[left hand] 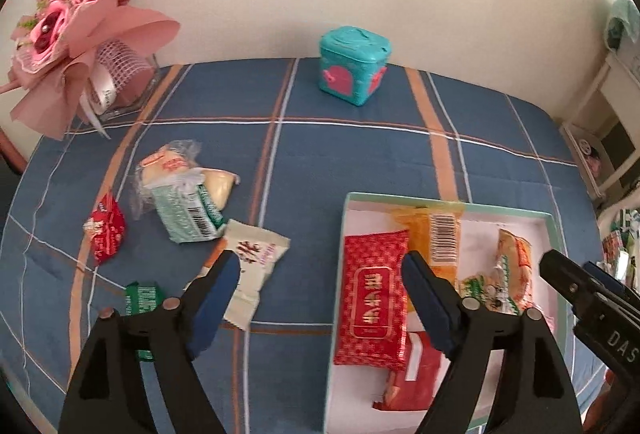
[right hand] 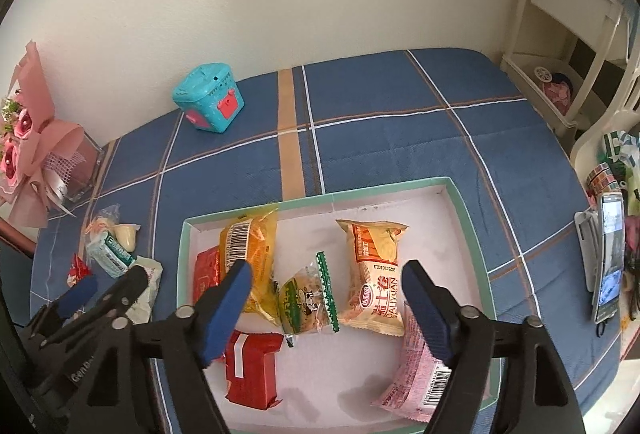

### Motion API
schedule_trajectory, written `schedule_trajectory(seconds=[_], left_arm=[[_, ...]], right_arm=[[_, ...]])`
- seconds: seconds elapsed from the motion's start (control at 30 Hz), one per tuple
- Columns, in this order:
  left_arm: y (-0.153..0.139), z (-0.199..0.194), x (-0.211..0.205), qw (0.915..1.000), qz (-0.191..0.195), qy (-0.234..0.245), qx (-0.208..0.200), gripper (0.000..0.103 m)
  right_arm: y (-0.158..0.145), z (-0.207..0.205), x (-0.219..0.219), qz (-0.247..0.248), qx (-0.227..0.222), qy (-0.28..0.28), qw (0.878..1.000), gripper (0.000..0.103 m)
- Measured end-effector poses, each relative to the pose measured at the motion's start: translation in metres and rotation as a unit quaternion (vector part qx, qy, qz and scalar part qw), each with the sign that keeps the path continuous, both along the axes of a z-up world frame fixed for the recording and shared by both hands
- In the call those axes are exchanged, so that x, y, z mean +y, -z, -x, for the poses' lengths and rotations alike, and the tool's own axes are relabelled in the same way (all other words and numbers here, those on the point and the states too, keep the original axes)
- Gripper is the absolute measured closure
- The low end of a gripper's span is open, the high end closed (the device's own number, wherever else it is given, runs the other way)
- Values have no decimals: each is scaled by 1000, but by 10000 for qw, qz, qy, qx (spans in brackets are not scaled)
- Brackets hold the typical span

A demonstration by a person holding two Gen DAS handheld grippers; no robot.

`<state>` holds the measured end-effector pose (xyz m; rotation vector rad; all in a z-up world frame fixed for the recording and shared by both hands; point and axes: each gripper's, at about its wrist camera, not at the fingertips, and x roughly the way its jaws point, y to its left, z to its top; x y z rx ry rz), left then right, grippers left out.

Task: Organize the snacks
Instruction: 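Move both open tools back toward the snacks beside the tray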

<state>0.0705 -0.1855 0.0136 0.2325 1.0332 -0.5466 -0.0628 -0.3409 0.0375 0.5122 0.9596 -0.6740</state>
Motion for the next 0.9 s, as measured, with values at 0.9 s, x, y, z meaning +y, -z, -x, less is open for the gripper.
schedule_trajectory(seconds=[0.9], left_arm=[[-8,-42,88,9969,95,-778,-6,6]], right_arm=[[4,-35,49,18,-14,-312,9995,0]])
